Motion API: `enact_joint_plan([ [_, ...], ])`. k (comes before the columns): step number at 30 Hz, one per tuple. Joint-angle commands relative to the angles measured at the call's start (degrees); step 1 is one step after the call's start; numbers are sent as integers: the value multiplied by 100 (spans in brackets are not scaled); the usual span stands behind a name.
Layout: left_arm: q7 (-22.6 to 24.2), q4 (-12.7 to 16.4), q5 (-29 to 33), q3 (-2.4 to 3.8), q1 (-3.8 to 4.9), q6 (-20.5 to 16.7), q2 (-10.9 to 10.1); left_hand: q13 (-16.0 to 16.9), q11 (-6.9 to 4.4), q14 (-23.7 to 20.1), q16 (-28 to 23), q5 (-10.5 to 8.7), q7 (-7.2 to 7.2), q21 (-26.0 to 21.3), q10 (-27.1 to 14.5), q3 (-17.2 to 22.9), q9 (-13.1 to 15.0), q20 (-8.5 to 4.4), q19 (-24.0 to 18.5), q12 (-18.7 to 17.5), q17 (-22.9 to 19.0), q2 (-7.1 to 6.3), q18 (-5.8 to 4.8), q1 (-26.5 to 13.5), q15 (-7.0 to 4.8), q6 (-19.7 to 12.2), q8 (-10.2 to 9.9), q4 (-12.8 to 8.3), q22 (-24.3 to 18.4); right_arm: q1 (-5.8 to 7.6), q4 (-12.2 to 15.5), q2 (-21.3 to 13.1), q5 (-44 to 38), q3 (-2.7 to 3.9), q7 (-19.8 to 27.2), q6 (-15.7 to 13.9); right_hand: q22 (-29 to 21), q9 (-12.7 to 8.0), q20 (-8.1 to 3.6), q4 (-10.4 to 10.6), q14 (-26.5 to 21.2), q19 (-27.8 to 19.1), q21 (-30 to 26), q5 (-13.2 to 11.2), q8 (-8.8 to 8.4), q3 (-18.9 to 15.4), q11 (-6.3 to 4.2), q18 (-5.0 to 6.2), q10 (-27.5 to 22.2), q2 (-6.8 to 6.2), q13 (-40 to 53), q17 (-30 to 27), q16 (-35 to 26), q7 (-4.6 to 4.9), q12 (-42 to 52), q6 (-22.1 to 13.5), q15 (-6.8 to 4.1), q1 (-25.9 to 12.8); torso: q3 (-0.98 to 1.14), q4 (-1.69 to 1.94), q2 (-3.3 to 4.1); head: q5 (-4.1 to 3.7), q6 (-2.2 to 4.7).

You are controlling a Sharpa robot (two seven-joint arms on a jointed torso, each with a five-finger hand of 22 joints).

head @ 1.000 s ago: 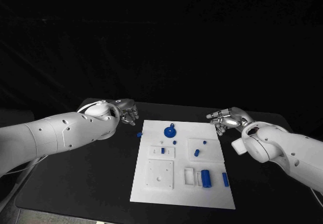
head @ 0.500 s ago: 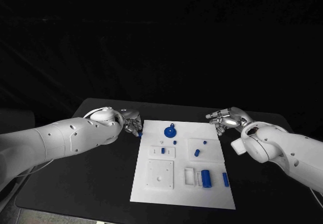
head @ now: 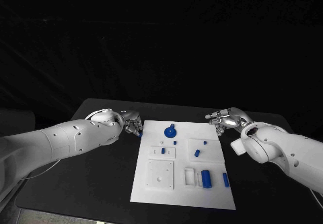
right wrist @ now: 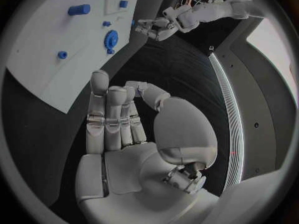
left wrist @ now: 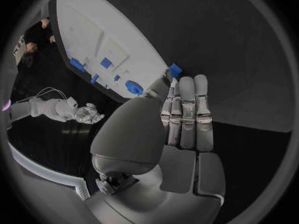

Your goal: Assemble the parts on the task board

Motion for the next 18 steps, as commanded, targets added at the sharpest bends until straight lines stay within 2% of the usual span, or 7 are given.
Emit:
enact_joint_plan([
  [1, 190, -72, 149, 4, -22, -232, 54, -9, -3, 6, 27, 21, -8, 80, -28, 138, -5, 23, -20, -30, -14, -15, 84, -14, 18, -15, -30, -17, 145, -3, 17, 3, -44, 3, 65, 51, 95, -7, 11, -5, -41, -27, -2, 29, -24, -24, -10, 108, -33, -35, -8, -1, -36, 22, -22, -17, 17, 21, -3, -1, 4, -2, -11],
  [5, 194, -137, 158, 5, -42, -204, 100, -8, -4, 11, 46, 30, -5, 229, -22, 340, -3, 23, -85, -26, -27, -69, 96, -63, 18, 5, -26, -40, 140, -3, 23, 1, -44, 3, 62, 53, 98, -7, 9, -4, -37, -12, -24, 38, -23, -24, -11, 105, -34, -23, -3, 3, -28, 21, -16, -14, 15, 15, 4, 2, 0, -13, -27],
  [10, 141, -193, 162, 5, -61, -40, 138, -7, -7, 12, 70, -6, 7, 276, 39, 363, -1, 25, -105, -26, -21, -74, 90, -98, 24, 58, -26, -34, 136, -3, 37, -2, -44, 3, 54, 65, 98, -7, 9, -4, -37, -12, -24, 38, -23, -24, -11, 105, -34, -23, -3, 3, -28, 21, -16, -14, 15, 15, 5, 4, 0, -16, -42],
  [18, 9, -320, 139, 4, -105, 100, 188, -11, 86, -31, 65, -32, 92, 259, -158, 340, -4, 96, -130, -27, -38, -124, 136, -154, 107, 8, -28, 20, 122, -3, 45, -1, -44, 3, 51, 65, 98, -7, 9, -4, -37, -12, -24, 38, -23, -24, -11, 105, -34, -23, -3, 3, -28, 21, -16, -14, 15, 15, 7, 1, -6, -17, -55],
])
